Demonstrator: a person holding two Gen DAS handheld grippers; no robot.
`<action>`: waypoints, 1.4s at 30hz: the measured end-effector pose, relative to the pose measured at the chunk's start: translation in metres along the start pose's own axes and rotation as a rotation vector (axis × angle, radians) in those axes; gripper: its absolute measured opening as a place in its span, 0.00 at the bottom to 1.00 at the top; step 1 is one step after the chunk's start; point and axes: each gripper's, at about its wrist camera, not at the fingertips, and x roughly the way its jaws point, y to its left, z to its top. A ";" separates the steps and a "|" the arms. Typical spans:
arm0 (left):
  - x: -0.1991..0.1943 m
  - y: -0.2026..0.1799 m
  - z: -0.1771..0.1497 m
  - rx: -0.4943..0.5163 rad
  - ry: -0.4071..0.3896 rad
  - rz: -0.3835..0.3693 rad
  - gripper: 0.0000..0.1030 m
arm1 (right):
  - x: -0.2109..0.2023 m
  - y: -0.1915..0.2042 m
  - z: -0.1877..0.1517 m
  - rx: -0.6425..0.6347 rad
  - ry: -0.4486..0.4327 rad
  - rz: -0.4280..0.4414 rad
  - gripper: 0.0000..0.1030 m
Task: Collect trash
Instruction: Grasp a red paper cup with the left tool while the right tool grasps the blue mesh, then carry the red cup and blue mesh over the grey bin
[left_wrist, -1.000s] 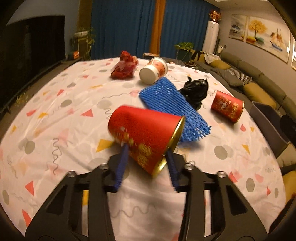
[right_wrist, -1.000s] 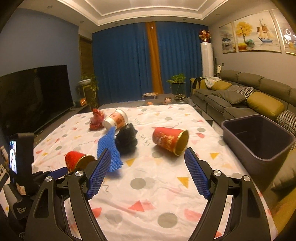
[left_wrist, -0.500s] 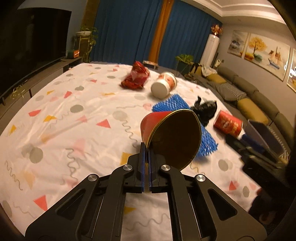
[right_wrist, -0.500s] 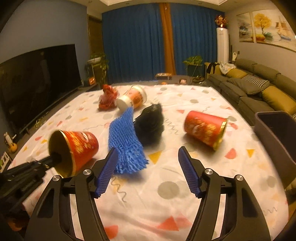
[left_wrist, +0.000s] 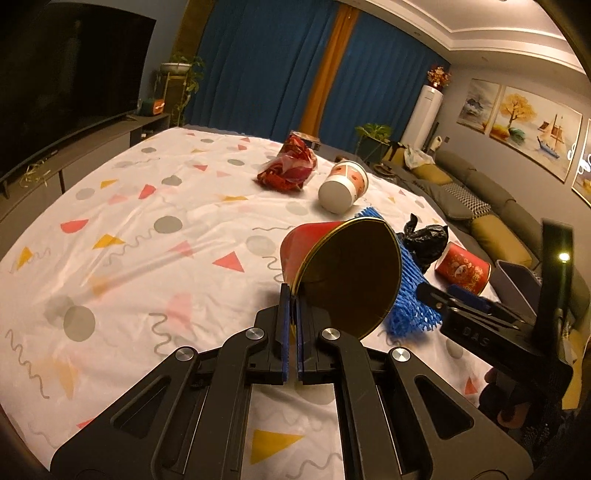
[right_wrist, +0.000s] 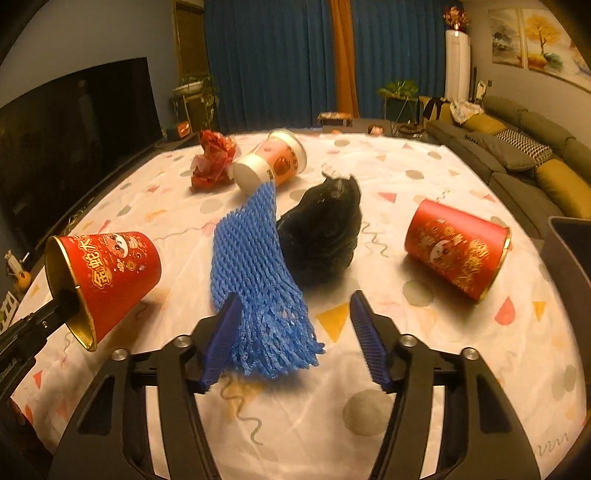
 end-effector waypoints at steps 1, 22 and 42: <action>0.000 0.000 0.000 -0.003 0.001 -0.002 0.02 | 0.004 0.000 0.000 0.000 0.017 0.008 0.47; -0.006 0.007 -0.002 -0.024 -0.001 -0.002 0.02 | -0.041 -0.003 -0.009 -0.012 -0.085 0.064 0.03; -0.041 -0.043 0.005 0.065 -0.054 -0.062 0.02 | -0.151 -0.034 -0.024 -0.027 -0.298 -0.002 0.03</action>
